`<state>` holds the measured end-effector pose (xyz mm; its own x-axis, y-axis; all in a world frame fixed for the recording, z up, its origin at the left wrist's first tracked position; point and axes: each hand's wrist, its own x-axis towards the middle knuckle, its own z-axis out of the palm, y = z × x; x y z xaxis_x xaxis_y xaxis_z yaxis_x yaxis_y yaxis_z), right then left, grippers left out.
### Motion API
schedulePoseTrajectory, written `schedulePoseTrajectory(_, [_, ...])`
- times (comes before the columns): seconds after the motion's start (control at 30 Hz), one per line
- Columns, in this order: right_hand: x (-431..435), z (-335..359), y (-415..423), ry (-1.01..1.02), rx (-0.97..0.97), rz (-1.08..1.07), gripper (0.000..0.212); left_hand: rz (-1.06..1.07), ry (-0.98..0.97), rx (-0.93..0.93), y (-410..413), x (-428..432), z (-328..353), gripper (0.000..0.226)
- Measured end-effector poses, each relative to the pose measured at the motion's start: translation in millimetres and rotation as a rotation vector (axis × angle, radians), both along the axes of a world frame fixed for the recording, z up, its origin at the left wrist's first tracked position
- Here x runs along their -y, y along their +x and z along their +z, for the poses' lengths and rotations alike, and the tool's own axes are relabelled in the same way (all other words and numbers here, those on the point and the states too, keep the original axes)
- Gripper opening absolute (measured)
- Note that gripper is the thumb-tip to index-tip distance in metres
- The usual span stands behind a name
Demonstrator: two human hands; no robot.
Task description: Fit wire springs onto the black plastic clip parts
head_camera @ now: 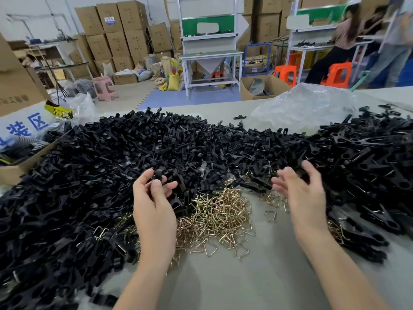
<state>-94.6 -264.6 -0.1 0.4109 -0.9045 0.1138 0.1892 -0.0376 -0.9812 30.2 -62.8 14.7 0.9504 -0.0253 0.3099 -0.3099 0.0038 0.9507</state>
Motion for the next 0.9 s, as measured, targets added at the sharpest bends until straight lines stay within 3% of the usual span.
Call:
schedulePoseTrajectory(0.1, [-16.6, -2.7, 5.5, -0.170, -0.058, 0.150, 0.044, -0.013, 0.204, 0.071, 4.6, -5.0, -3.6, 0.028])
schedulePoseTrajectory(0.27, [-36.4, -8.1, 7.8, -0.440, -0.231, 0.313, 0.037, -0.182, 0.811, 0.271, 1.6, -6.1, -7.5, 0.055])
schedulePoseTrajectory(0.43, [-37.2, -10.0, 8.3, -0.483, -0.282, 0.315, 0.037, -0.199, 1.022, 0.398, -1.4, -3.1, -8.0, 0.043])
schedulePoseTrajectory(0.57, [-37.0, -10.0, 8.1, -0.478, -0.300, 0.322, 0.038, -0.142, 1.091, 0.482, 1.1, -2.1, -13.0, 0.034])
schedulePoseTrajectory(0.73, [-37.5, -10.7, 8.8, -0.500, -0.300, 0.322, 0.038, -0.215, 1.097, 0.492, 5.7, -2.9, -16.1, 0.035])
schedulePoseTrajectory(0.83, [-37.6, -11.2, 9.0, -0.492, -0.288, 0.329, 0.039, -0.174, 0.987, 0.507, 4.5, -2.9, -14.5, 0.041])
schedulePoseTrajectory(0.9, [-37.4, -10.7, 8.4, -0.483, -0.275, 0.333, 0.039, -0.148, 0.797, 0.468, 1.9, -3.0, -12.9, 0.049])
